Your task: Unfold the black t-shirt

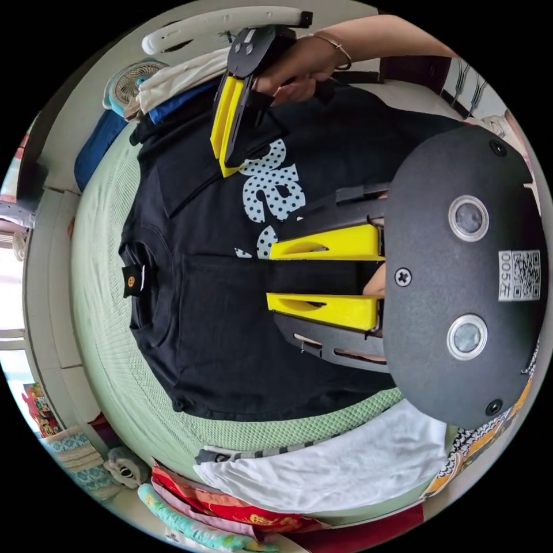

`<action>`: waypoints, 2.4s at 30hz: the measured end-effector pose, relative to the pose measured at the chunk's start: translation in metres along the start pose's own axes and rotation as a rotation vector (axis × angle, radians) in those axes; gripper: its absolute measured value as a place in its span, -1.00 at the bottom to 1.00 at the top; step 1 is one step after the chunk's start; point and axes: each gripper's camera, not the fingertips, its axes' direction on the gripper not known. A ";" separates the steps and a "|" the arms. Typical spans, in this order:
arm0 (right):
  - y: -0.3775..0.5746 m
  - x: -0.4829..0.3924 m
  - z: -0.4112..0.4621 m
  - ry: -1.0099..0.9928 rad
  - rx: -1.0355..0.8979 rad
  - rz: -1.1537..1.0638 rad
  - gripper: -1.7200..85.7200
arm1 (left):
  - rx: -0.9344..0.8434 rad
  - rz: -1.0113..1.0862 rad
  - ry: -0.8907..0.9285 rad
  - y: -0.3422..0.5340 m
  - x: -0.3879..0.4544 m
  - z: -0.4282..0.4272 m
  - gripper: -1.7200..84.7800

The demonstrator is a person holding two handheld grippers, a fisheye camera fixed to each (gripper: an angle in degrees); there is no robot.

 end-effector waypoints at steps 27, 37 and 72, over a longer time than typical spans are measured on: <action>0.081 0.234 -0.146 -0.103 0.078 0.497 -0.98 | 0.058 -0.548 -0.098 0.059 -0.265 -0.091 -0.90; 0.094 0.120 -0.184 -0.018 0.195 0.196 -0.88 | 0.142 -0.223 -0.025 0.045 -0.164 -0.116 -0.84; 0.269 -0.130 -0.113 -0.104 0.041 0.252 -0.98 | -0.056 -0.283 -0.125 0.226 0.040 -0.022 -0.98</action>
